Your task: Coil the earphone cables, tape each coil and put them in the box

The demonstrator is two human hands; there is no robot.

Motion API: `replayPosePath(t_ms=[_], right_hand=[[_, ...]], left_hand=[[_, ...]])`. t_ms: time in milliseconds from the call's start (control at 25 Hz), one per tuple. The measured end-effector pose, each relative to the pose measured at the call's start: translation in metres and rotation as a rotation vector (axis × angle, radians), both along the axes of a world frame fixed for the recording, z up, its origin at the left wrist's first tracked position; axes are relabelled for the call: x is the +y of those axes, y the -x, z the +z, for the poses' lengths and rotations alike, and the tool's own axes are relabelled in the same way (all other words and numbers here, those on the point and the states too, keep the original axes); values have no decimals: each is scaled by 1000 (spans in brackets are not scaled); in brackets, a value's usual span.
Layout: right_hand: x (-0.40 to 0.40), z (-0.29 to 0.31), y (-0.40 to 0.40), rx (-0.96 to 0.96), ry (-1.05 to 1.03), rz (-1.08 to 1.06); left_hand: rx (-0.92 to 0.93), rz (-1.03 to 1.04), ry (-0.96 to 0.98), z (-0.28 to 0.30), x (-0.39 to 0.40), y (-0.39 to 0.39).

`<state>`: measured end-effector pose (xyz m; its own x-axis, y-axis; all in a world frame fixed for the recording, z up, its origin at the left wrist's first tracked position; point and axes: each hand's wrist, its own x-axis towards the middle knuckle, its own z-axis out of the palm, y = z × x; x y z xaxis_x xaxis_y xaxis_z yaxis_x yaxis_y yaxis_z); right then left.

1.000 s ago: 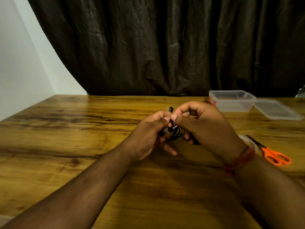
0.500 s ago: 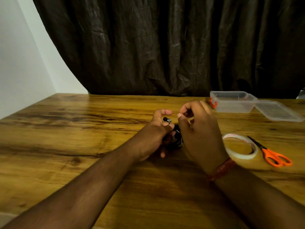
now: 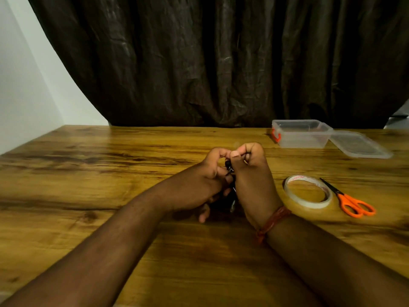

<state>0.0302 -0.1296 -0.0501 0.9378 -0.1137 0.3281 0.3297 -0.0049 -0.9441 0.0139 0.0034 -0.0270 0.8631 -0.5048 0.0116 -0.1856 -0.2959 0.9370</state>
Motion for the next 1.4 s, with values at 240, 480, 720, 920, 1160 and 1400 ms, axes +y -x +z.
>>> replayPosePath(t_ms=[240,480,720,920,1160,1400], right_hand=[[-6,4,-3,-69,144,-91],[-7,4,-8,-176,230,-219],[-15,5,-15,-210,287,-223],[-37,20,-14,-459,623,-253],[-28,17,-8,-523,991,-240],[-21,18,-3,-509,1089,-305]], left_hand=[[-73,122,-5,-6,-11,-1],[-58,339,156,-16,-21,-6],[51,350,348,-16,-20,-7],[0,476,279,-16,-18,-11],[-102,610,225,-17,-23,-11],[-127,612,231,-18,-27,-10]])
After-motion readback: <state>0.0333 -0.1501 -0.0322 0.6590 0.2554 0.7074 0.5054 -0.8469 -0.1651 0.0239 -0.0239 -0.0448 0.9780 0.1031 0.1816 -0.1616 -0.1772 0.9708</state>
